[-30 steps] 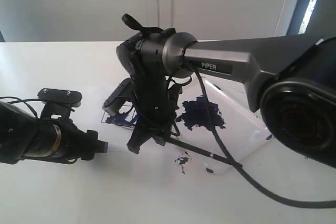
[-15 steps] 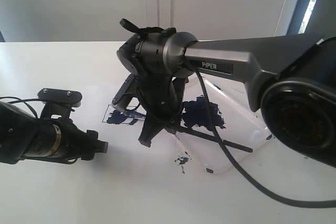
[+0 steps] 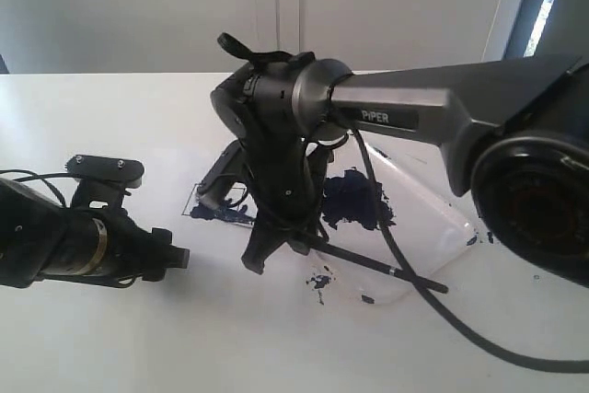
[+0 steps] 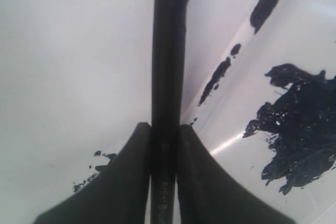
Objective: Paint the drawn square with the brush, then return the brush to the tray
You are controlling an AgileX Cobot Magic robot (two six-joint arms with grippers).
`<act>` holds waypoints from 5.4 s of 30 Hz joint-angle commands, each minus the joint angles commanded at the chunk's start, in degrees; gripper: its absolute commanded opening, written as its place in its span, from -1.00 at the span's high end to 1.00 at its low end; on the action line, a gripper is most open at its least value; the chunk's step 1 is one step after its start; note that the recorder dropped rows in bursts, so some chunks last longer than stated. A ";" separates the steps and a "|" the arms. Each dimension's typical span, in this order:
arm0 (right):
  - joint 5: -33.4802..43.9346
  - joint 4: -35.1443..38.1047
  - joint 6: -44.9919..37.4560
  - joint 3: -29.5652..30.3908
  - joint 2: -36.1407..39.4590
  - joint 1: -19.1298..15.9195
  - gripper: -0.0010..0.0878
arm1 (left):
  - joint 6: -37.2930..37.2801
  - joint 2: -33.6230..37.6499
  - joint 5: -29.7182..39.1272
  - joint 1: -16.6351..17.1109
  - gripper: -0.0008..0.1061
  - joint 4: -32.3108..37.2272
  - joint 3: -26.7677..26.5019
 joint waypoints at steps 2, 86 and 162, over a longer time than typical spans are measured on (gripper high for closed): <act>0.00 -0.77 0.00 0.05 0.00 0.00 0.98 | 0.00 0.00 0.00 0.00 -0.39 0.00 0.00; 0.00 -7.81 3.56 -16.59 11.19 2.72 0.98 | 1.23 0.00 -3.22 0.00 -0.39 0.00 0.00; 0.00 -12.15 16.77 15.00 -8.02 -6.61 0.98 | 1.22 -13.11 -0.20 0.00 -0.39 0.00 0.00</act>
